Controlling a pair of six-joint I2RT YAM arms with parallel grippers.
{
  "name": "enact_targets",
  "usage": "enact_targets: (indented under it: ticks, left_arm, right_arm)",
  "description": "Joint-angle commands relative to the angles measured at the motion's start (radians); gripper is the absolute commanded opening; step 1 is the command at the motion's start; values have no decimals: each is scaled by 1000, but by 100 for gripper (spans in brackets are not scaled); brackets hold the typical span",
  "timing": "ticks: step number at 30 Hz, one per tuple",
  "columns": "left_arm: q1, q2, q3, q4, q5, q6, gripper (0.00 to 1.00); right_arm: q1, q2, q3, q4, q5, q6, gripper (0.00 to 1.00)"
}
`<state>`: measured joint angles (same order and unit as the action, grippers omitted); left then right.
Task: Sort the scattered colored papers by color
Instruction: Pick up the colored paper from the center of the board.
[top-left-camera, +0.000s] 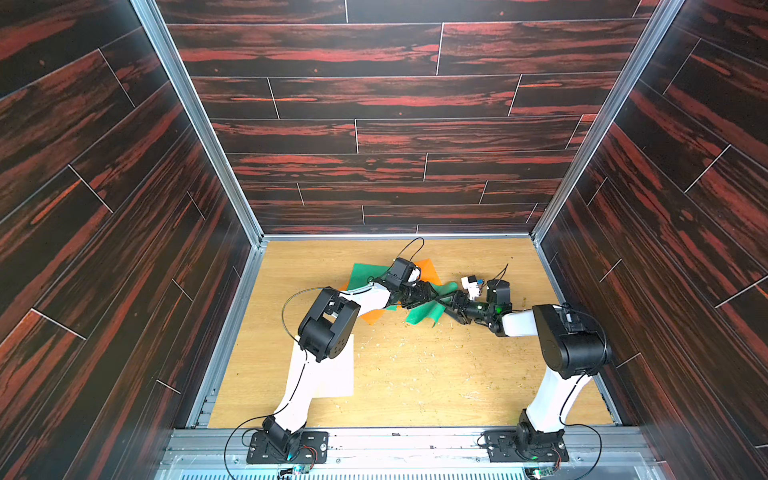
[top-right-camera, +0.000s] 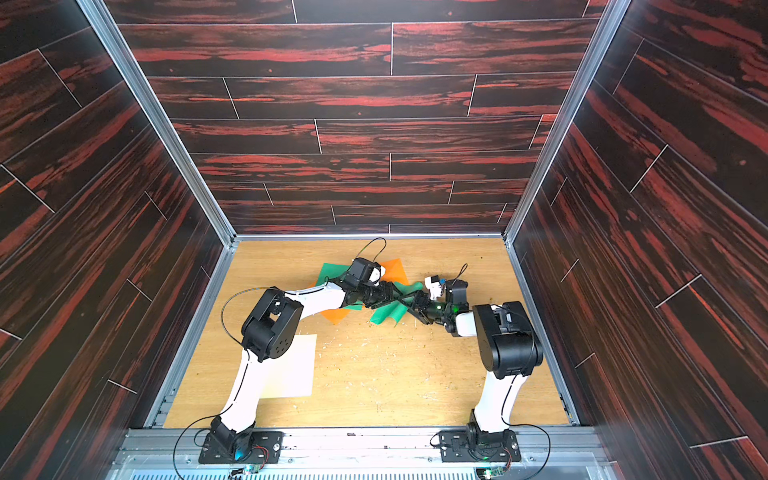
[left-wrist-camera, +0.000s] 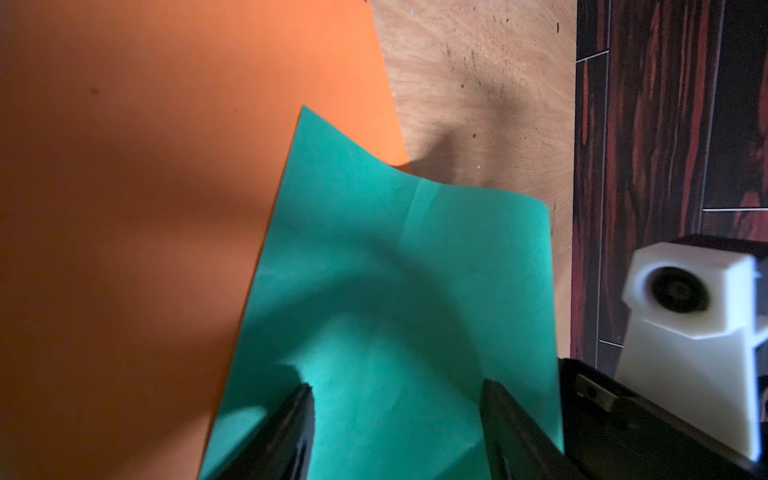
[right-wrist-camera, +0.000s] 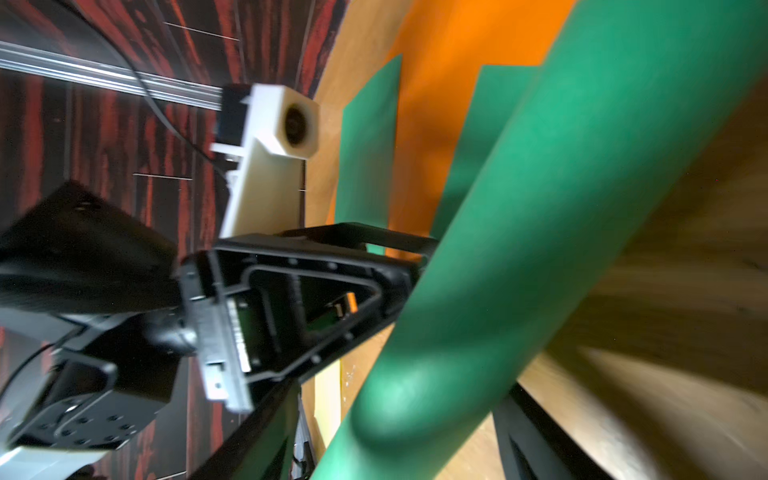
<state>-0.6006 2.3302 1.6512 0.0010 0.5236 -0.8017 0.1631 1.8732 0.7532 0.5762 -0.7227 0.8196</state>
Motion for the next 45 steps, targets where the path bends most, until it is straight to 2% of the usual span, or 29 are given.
enact_targets:
  ticks: [1, 6, 9, 16, 18, 21, 26, 36, 45]
  left_arm:
    - [-11, 47, -18, -62, -10, 3, 68]
    - [-13, 50, -17, -53, -4, -4, 67]
    - [-13, 47, -21, -53, -5, -2, 67]
    - [-13, 39, -38, -61, -9, 9, 68]
    - [-13, 38, -41, -60, -9, 8, 67]
    - [-13, 37, -41, -59, -10, 9, 67]
    - [-13, 36, -41, -56, -11, 7, 68]
    - [-13, 21, -60, -51, -22, 15, 68]
    - [-13, 25, -58, -34, -15, 4, 68]
  right_arm:
    - [9, 11, 6, -131, 83, -77, 77]
    - [22, 59, 24, -140, 79, -54, 79]
    - [24, 81, -26, 39, 21, 46, 79]
    - [24, 90, -160, 647, -59, 332, 79]
    - [24, 86, -172, 753, -64, 381, 79]
    - [24, 80, -173, 811, -80, 407, 79]
    - [24, 55, -179, 709, -63, 343, 78]
    - [16, -38, -180, 255, 28, 173, 78]
    - [16, -10, -206, 243, -5, 258, 82]
